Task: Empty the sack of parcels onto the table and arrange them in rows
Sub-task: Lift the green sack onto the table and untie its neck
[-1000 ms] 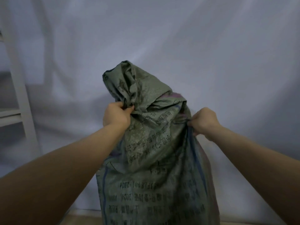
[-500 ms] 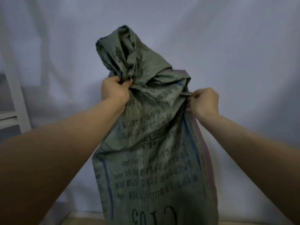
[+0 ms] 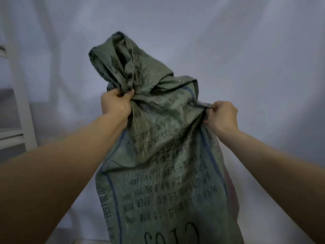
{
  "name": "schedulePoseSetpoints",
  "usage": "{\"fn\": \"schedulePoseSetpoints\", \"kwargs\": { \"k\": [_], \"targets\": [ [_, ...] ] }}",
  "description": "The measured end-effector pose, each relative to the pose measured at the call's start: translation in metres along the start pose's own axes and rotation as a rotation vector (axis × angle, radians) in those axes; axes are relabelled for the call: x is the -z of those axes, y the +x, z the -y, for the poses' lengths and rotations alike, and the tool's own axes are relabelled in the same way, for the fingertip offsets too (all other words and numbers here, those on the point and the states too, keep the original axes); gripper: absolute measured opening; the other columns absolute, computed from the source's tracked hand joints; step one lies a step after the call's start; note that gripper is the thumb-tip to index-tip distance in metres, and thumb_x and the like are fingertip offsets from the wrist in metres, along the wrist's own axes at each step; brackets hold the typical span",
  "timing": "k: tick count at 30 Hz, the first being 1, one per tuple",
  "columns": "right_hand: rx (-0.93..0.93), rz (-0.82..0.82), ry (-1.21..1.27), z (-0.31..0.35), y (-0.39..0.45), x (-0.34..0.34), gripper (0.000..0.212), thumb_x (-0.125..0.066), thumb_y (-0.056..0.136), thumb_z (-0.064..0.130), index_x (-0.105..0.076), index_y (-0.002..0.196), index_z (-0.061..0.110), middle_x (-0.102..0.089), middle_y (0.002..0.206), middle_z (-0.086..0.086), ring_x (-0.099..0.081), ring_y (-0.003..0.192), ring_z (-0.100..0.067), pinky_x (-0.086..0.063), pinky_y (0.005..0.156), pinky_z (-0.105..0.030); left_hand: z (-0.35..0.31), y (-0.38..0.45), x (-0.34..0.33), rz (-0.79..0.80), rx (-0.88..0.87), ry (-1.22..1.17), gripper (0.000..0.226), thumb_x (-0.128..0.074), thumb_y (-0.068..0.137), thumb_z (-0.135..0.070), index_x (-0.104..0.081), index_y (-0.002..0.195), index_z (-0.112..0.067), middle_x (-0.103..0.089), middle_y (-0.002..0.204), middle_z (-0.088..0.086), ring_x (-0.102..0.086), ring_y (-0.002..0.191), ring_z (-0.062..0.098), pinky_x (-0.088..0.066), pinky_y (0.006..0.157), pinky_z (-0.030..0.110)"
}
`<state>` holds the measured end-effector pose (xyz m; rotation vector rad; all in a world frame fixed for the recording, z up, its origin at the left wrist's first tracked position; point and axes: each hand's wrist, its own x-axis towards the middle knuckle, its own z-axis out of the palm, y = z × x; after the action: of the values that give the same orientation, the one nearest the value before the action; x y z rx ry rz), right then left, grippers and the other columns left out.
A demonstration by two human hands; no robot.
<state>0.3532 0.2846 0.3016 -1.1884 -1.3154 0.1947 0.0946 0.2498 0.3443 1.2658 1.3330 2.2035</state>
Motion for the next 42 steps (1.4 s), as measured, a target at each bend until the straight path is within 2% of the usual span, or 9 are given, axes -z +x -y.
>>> {"fn": "schedulePoseSetpoints", "kwargs": {
  "k": [5, 8, 12, 17, 21, 28, 34, 38, 42],
  "targets": [
    [-0.080, 0.204, -0.074, 0.003, -0.015, -0.007, 0.018, -0.051, 0.084, -0.004, -0.064, 0.078, -0.013, -0.068, 0.081, -0.025, -0.069, 0.076, -0.041, -0.059, 0.072, -0.055, 0.046, -0.027, 0.006, 0.035, 0.096, 0.148, 0.026, -0.075, 0.086, -0.024, -0.073, 0.106, -0.008, -0.072, 0.104, 0.005, -0.066, 0.097, 0.025, -0.053, 0.097, 0.042],
    [0.060, 0.071, -0.060, 0.037, -0.008, -0.006, 0.027, -0.047, 0.088, -0.001, -0.058, 0.063, 0.001, -0.062, 0.072, -0.015, -0.059, 0.069, -0.032, -0.052, 0.068, -0.040, 0.004, -0.009, -0.006, 0.029, -0.024, 0.165, 0.022, -0.074, 0.086, -0.029, -0.074, 0.103, -0.015, -0.070, 0.095, -0.002, -0.066, 0.095, 0.023, -0.054, 0.094, 0.038],
    [0.135, -0.076, -0.019, 0.041, -0.004, 0.002, 0.022, -0.048, 0.092, 0.004, -0.066, 0.082, -0.004, -0.062, 0.081, -0.013, -0.056, 0.079, -0.026, -0.046, 0.073, -0.038, -0.016, 0.000, -0.006, 0.055, -0.109, 0.069, 0.008, -0.076, 0.084, -0.029, -0.074, 0.089, -0.022, -0.072, 0.091, -0.004, -0.069, 0.092, 0.021, -0.056, 0.089, 0.037],
    [-0.086, 0.236, -0.148, -0.003, -0.032, -0.002, 0.021, -0.050, 0.085, -0.003, -0.068, 0.086, -0.014, -0.069, 0.088, -0.027, -0.068, 0.082, -0.042, -0.058, 0.076, -0.054, 0.058, -0.036, 0.007, 0.145, 0.073, 0.332, 0.013, -0.077, 0.084, -0.029, -0.068, 0.079, -0.021, -0.070, 0.091, 0.004, -0.067, 0.094, 0.026, -0.054, 0.092, 0.043],
    [-0.133, 0.278, -0.102, -0.007, -0.034, 0.000, 0.018, -0.051, 0.086, -0.006, -0.067, 0.087, -0.015, -0.070, 0.086, -0.030, -0.070, 0.076, -0.045, -0.059, 0.069, -0.057, 0.046, -0.029, 0.003, 0.161, 0.074, 0.342, 0.024, -0.078, 0.083, -0.031, -0.063, 0.064, -0.030, -0.071, 0.084, -0.001, -0.068, 0.088, 0.027, -0.056, 0.089, 0.044],
    [-0.200, 0.268, 0.038, 0.007, -0.026, 0.007, 0.014, -0.056, 0.088, -0.007, -0.065, 0.078, -0.008, -0.067, 0.084, -0.025, -0.071, 0.073, -0.042, -0.062, 0.069, -0.052, 0.032, -0.022, 0.003, 0.109, 0.021, 0.282, 0.021, -0.077, 0.082, -0.030, -0.063, 0.066, -0.031, -0.071, 0.085, -0.002, -0.068, 0.089, 0.026, -0.055, 0.091, 0.045],
    [-0.002, 0.020, 0.061, 0.031, -0.006, -0.001, 0.020, -0.051, 0.089, 0.001, -0.066, 0.077, -0.007, -0.066, 0.079, -0.019, -0.063, 0.077, -0.031, -0.055, 0.072, -0.044, -0.024, -0.008, -0.005, 0.075, -0.119, 0.120, 0.024, -0.076, 0.085, -0.028, -0.074, 0.105, -0.013, -0.071, 0.092, -0.005, -0.068, 0.092, 0.019, -0.055, 0.087, 0.030],
    [-0.161, 0.277, -0.031, -0.009, -0.032, -0.007, 0.019, -0.054, 0.083, -0.002, -0.059, 0.066, 0.005, -0.059, 0.072, -0.015, -0.061, 0.071, -0.026, -0.056, 0.069, -0.050, 0.043, -0.043, 0.022, 0.148, 0.090, 0.349, 0.020, -0.077, 0.084, -0.025, -0.072, 0.087, -0.006, -0.071, 0.096, 0.010, -0.065, 0.089, 0.022, -0.055, 0.086, 0.039],
    [-0.173, 0.303, 0.017, -0.009, -0.033, -0.011, 0.017, -0.050, 0.085, -0.008, -0.062, 0.073, -0.009, -0.066, 0.078, -0.026, -0.070, 0.073, -0.044, -0.059, 0.065, -0.060, 0.057, -0.039, 0.025, 0.137, 0.142, 0.346, 0.017, -0.077, 0.084, -0.027, -0.073, 0.087, -0.011, -0.071, 0.094, 0.005, -0.067, 0.094, 0.027, -0.055, 0.089, 0.043]
  ]
}}
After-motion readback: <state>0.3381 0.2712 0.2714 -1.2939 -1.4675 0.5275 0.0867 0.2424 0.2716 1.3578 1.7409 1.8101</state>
